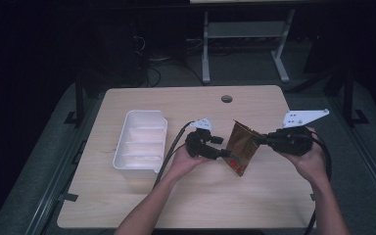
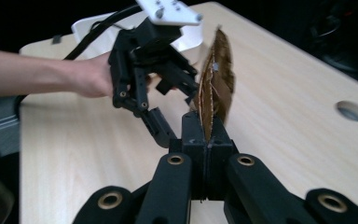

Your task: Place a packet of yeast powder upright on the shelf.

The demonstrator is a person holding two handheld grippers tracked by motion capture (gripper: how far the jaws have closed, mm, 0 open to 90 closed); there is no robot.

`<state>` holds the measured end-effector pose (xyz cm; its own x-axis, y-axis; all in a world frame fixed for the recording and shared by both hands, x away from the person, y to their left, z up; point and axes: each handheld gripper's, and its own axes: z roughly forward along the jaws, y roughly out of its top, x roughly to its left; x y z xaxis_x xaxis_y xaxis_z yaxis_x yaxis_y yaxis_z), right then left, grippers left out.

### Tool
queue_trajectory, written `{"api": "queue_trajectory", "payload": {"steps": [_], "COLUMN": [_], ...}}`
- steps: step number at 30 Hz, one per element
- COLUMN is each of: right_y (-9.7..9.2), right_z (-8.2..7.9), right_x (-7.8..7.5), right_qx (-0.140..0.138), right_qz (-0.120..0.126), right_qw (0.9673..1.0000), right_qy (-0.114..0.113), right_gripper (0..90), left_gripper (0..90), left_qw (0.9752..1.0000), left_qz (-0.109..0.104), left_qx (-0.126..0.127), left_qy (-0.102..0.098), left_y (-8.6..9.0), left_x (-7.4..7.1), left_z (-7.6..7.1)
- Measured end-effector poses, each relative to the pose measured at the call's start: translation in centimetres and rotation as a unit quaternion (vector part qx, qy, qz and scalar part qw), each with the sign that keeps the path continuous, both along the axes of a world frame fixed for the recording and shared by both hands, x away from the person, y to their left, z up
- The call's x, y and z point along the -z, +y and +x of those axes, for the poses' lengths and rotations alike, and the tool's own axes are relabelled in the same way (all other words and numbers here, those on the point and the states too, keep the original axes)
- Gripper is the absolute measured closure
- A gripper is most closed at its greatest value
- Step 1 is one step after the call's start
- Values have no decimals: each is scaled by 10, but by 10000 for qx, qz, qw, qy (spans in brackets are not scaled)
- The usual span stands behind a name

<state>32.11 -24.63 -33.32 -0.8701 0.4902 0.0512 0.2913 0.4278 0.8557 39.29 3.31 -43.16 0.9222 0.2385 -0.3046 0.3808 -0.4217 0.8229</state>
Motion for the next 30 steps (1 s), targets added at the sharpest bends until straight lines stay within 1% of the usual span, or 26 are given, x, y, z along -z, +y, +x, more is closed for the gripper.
{"api": "queue_trajectory", "payload": {"steps": [1,2,4,5,7,8,10,11,12,13,14,17,18,19,20,22,23,26,27,28,29,30], "right_y": [1,1,2,2,3,3,4,5,5,5,5,4,2,1,1,-1,-3,-5,-7,-7,-9,-9], "right_z": [0,0,-1,-1,-1,0,0,1,1,1,2,3,3,4,4,5,6,6,6,6,8,8], "right_x": [3,4,5,5,5,4,4,4,4,5,5,7,8,9,9,12,15,17,19,19,23,23], "right_qx": [-88,-131,-223,-223,-336,-359,-369,-364,-364,-368,-350,-332,-261,-227,-227,-153,-116,-88,-83,-83,-45,-45], "right_qz": [-52,-80,-83,-83,-60,-78,-101,-95,-95,-69,-38,62,69,66,66,70,121,170,246,246,255,255], "right_qw": [9999,9998,9996,9996,9993,9992,9991,9991,9991,9991,9992,9992,9993,9994,9994,9995,9994,9991,9988,9988,9986,9986], "right_qy": [67,87,120,120,168,182,191,196,196,196,211,235,242,248,248,285,309,374,405,405,466,466], "right_gripper": [895,895,893,893,892,891,889,884,884,882,881,879,870,864,864,844,828,810,768,768,713,713], "left_gripper": [312,314,314,314,313,315,353,401,401,442,465,540,604,625,625,672,702,718,729,734,736,736], "left_qw": [10000,9999,9997,9995,9989,9982,9979,9976,9971,9968,9967,9958,9956,9955,9954,9949,9947,9947,9945,9945,9945,9945], "left_qz": [43,76,62,64,36,77,101,87,67,84,104,151,200,232,271,355,375,396,420,420,428,428], "left_qx": [85,140,246,296,476,590,635,693,758,796,811,899,911,918,913,940,946,936,947,947,936,936], "left_qy": [-25,-53,-46,-45,-31,-24,-15,24,59,39,2,-11,-38,-47,-64,-112,-125,-145,-167,-167,-210,-210], "left_y": [-3,-6,-10,-11,-13,-15,-15,-15,-15,-14,-14,-15,-15,-15,-16,-17,-17,-18,-18,-18,-20,-20], "left_x": [1,2,3,3,4,4,4,4,5,5,4,4,4,5,5,5,6,6,6,6,5,5], "left_z": [-1,-3,-4,-5,-7,-8,-9,-9,-10,-11,-12,-14,-14,-14,-15,-16,-16,-16,-17,-17,-18,-18]}}
